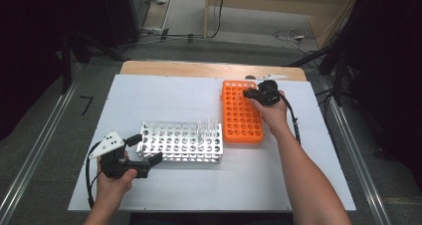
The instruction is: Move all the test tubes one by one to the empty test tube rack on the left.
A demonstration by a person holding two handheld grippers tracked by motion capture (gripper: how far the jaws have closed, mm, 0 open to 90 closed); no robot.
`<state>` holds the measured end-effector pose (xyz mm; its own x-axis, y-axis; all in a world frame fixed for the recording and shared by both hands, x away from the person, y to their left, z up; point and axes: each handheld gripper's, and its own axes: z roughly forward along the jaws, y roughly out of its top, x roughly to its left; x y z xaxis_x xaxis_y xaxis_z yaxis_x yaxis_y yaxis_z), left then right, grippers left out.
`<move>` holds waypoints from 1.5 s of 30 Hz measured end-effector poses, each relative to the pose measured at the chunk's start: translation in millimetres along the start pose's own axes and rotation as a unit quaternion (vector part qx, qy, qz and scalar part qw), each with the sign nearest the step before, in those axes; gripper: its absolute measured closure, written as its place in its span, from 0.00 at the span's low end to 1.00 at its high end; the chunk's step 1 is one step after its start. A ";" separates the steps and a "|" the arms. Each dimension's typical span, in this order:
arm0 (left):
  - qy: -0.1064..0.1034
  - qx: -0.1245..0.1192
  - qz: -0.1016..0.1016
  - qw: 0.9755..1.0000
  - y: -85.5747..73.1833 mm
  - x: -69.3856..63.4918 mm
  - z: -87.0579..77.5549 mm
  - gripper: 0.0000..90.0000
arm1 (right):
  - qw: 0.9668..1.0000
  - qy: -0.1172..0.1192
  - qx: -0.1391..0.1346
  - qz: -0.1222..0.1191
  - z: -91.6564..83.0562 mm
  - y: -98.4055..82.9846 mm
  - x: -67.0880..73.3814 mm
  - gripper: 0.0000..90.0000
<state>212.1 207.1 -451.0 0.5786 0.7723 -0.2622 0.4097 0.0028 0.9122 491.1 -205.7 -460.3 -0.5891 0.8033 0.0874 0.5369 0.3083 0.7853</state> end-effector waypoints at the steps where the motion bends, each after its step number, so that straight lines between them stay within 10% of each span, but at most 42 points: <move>1: 0.000 0.000 0.000 1.000 0.0 0.0 0.0 0.00 | 1.000 -0.005 -0.002 -0.001 0.6 -0.1 1.1 0.76; 12: 0.000 -0.001 -0.001 1.000 0.2 0.1 1.3 0.00 | 1.000 -0.017 -0.018 0.002 -2.6 1.5 -0.9 0.82; 26: -0.001 0.004 0.009 1.000 1.2 -5.1 5.6 0.00 | 0.997 0.013 -0.072 0.020 -55.4 6.5 1.4 0.82; 45: -0.017 0.018 0.031 0.999 6.7 -26.2 22.0 0.00 | 0.994 0.062 -0.088 -0.028 -123.6 -40.6 49.2 0.82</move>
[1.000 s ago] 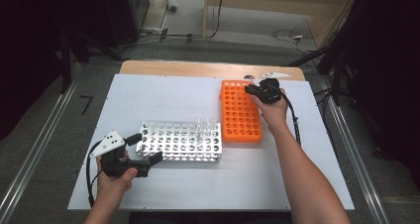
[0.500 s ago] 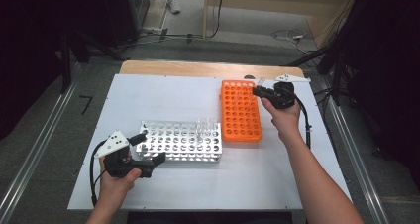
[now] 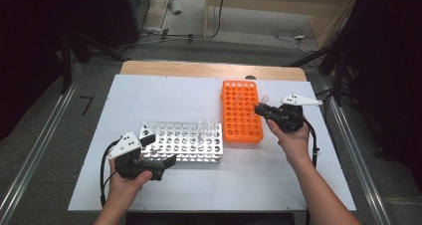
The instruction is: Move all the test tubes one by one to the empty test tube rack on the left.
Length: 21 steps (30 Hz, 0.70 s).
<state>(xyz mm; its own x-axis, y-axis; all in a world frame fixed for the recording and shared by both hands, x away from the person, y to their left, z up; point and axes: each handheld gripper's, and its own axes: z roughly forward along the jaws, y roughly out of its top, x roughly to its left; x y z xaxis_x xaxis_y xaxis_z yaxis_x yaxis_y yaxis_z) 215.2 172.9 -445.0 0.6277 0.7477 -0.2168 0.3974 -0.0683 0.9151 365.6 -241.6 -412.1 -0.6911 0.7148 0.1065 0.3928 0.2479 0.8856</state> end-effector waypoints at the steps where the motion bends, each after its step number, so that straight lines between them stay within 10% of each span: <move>1: -0.002 0.001 0.002 1.000 1.0 -1.0 0.6 0.00 | 1.000 0.002 0.002 -0.002 -1.9 -1.9 2.6 0.82; 21: -0.024 0.031 0.023 0.999 21.5 -25.7 27.4 0.01 | 0.998 0.044 0.025 -0.039 -34.2 -50.1 59.0 0.82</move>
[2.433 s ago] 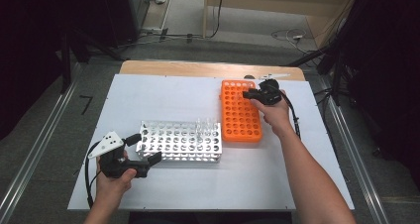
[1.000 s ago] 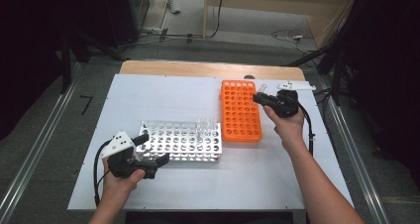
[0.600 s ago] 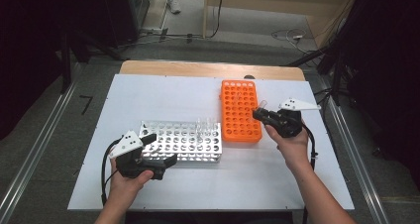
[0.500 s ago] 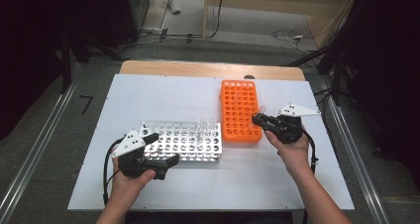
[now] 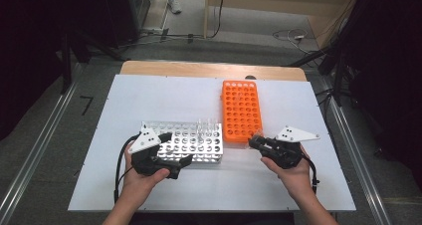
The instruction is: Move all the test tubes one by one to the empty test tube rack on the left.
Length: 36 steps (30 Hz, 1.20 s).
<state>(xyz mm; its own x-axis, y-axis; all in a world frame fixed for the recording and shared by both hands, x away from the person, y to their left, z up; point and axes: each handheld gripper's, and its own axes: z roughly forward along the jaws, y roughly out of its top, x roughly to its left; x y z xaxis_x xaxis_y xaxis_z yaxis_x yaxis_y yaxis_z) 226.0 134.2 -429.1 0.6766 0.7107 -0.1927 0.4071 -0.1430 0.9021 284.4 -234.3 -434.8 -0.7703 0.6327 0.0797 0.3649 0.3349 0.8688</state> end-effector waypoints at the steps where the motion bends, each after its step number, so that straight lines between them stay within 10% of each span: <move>1: 0.000 0.002 0.002 1.000 1.9 -1.8 2.1 0.02 | 1.000 0.004 -0.001 -0.002 -0.3 -0.8 2.5 0.82; 12: -0.026 0.018 0.026 0.999 24.3 -20.8 26.3 0.08 | 0.998 0.042 0.020 -0.033 -0.1 -1.4 24.3 0.82; 36: -0.080 0.061 0.061 0.993 43.9 -60.7 76.0 0.55 | 0.994 0.023 0.064 -0.081 15.4 -3.4 46.9 0.82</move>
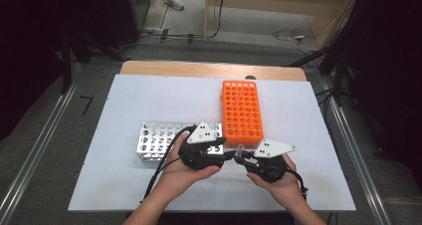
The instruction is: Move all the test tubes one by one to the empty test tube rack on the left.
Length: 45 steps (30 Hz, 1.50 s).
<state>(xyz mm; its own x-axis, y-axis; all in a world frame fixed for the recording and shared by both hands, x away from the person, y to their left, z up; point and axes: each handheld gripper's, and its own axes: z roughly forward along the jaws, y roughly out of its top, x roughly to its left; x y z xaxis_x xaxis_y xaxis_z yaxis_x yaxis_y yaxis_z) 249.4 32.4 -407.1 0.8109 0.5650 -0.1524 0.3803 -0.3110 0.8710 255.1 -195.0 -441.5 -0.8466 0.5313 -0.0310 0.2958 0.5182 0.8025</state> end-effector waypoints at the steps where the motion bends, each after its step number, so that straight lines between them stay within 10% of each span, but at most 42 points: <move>1: -0.003 0.003 0.004 1.000 1.0 -1.3 1.8 0.57 | 1.000 -0.001 0.001 0.000 0.6 0.5 1.1 0.82; 13: -0.005 0.029 0.033 0.999 5.4 -12.5 17.2 0.82 | 1.000 0.005 0.003 -0.020 1.8 4.4 9.8 0.82; 25: 0.008 0.027 0.037 0.999 5.3 -9.6 16.1 0.85 | 1.000 0.008 0.000 -0.016 3.5 3.8 7.4 0.81; 40: 0.039 0.000 0.017 0.999 8.4 13.6 -20.3 0.85 | 0.998 0.034 -0.048 0.035 -7.0 -4.1 -15.1 0.05; 45: 0.044 -0.007 0.011 0.999 7.5 21.1 -33.7 0.85 | 0.996 0.044 -0.062 0.052 -14.3 -9.4 -27.9 0.00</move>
<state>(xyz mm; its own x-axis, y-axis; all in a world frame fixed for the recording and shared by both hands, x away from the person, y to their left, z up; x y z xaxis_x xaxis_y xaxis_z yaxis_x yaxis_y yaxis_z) 254.4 67.8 -388.0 0.7769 0.6228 -0.0923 0.3558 -0.3134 0.8805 269.6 -224.3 -439.7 -0.8511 0.5147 0.1038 0.3314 0.3732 0.8666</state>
